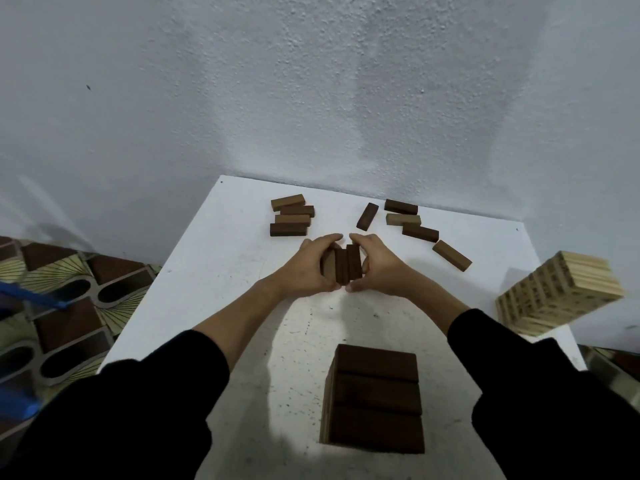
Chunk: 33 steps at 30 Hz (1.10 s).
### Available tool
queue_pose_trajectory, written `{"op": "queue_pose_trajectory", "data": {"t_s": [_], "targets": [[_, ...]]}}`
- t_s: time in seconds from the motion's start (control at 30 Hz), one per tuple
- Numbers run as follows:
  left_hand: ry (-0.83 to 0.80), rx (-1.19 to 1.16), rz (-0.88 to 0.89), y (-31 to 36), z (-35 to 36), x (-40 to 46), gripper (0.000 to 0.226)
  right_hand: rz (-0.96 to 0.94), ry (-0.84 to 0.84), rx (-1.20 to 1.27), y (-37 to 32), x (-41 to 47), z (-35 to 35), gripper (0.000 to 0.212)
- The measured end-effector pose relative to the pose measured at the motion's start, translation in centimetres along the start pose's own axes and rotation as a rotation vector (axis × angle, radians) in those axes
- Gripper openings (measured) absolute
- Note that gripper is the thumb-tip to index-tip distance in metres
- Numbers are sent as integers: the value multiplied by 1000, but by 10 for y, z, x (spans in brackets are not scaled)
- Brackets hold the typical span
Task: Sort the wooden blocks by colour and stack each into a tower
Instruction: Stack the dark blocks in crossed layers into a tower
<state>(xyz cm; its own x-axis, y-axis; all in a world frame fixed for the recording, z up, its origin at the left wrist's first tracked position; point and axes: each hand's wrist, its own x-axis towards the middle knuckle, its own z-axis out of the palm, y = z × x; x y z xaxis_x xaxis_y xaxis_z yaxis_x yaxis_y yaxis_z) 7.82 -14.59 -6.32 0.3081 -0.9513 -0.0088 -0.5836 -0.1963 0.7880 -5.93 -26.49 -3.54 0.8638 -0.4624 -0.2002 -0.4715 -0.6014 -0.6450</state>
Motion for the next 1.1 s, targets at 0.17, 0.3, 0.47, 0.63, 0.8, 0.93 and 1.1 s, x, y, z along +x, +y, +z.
{"op": "queue_pose_trajectory", "data": {"t_s": [0.17, 0.3, 0.47, 0.63, 0.8, 0.93, 1.1], "targets": [[-23, -16, -1, 7, 5, -11, 93, -126, 82, -11, 5, -17, 10, 91], [-32, -52, -7, 9, 7, -16, 93, -164, 110, -2, 7, -24, 12, 90], [-52, -38, -6, 8, 4, -17, 97, -155, 117, 46, 12, -26, 14, 94], [-45, -36, -11, 8, 5, -18, 96, -140, 119, 98, 12, -28, 15, 95], [-40, -62, -43, 9, 7, -18, 95, -123, 119, 104, 11, -29, 17, 88], [-24, -61, -22, 20, 1, -18, 99, -98, 140, 138, 3, -33, 9, 87], [-8, -104, 83, 53, -26, -23, 98, -152, 201, 81, -24, -47, -23, 86]]}}
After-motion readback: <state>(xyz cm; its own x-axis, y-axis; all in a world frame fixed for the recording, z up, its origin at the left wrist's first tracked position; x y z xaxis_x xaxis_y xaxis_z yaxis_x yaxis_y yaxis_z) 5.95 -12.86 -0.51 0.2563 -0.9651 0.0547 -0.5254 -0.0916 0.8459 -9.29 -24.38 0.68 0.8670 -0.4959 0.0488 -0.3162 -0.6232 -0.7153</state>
